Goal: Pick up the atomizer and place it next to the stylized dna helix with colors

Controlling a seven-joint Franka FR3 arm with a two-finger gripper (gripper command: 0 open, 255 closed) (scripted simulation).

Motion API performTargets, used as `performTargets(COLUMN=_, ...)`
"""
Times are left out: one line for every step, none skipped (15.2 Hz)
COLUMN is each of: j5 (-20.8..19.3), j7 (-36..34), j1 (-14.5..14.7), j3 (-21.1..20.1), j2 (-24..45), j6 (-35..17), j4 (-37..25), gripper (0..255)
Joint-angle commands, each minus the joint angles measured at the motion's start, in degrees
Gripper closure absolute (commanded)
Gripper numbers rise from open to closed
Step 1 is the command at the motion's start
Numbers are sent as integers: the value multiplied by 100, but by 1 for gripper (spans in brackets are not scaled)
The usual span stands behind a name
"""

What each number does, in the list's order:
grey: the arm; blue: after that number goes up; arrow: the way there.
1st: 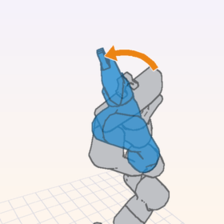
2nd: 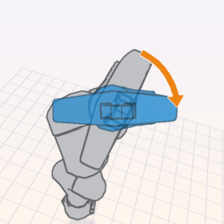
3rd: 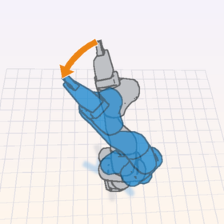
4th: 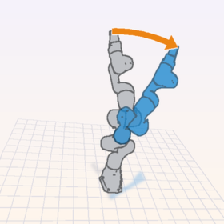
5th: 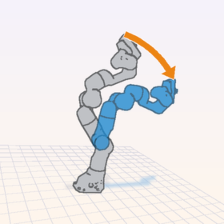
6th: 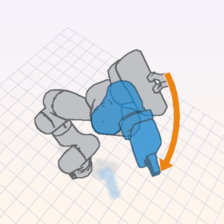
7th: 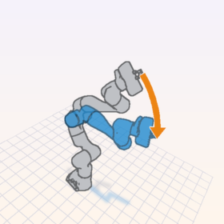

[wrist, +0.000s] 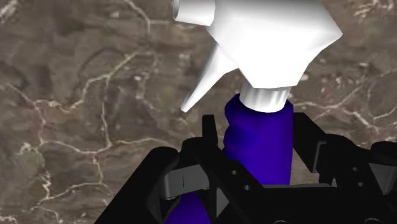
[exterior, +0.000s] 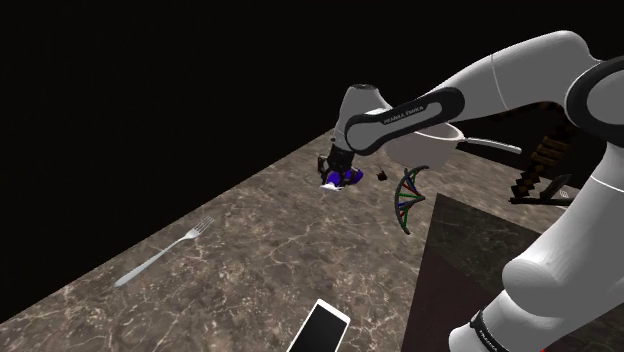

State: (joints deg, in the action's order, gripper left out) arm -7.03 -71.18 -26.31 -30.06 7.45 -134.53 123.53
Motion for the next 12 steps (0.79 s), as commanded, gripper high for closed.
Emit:
performTargets(j5=-81, j7=-52, j1=11, j3=19, j2=96, j6=-136, j4=53, gripper=255)
performTargets(j5=-126, j7=-84, j1=19, j3=29, j2=149, j6=-205, j4=77, gripper=255)
performTargets(j5=-170, j7=-116, j1=28, j3=41, j2=200, j6=-270, j4=100, gripper=255)
performTargets(j5=-170, j7=-116, j1=29, j3=41, j2=200, j6=-270, j4=100, gripper=255)
performTargets(j5=-170, j7=-116, j1=29, j3=41, j2=200, j6=-270, j4=100, gripper=255)
performTargets(j5=-170, j7=-116, j1=29, j3=41, j2=200, j6=-270, j4=100, gripper=255)
performTargets(j5=-170, j7=-116, j1=29, j3=41, j2=200, j6=-270, j4=100, gripper=255)
performTargets(j5=-170, j7=-116, j1=29, j3=41, j2=200, j6=-270, j4=100, gripper=255)
performTargets(j5=-170, j7=-116, j1=29, j3=41, j2=200, j6=-270, j4=100, gripper=255)
performTargets(j5=-170, j7=-116, j1=29, j3=41, j2=200, j6=-270, j4=100, gripper=255)
performTargets(j5=-170, j7=-116, j1=29, j3=41, j2=200, j6=-270, j4=100, gripper=255)
performTargets(j5=-170, j7=-116, j1=29, j3=41, j2=200, j6=-270, j4=100, gripper=0)
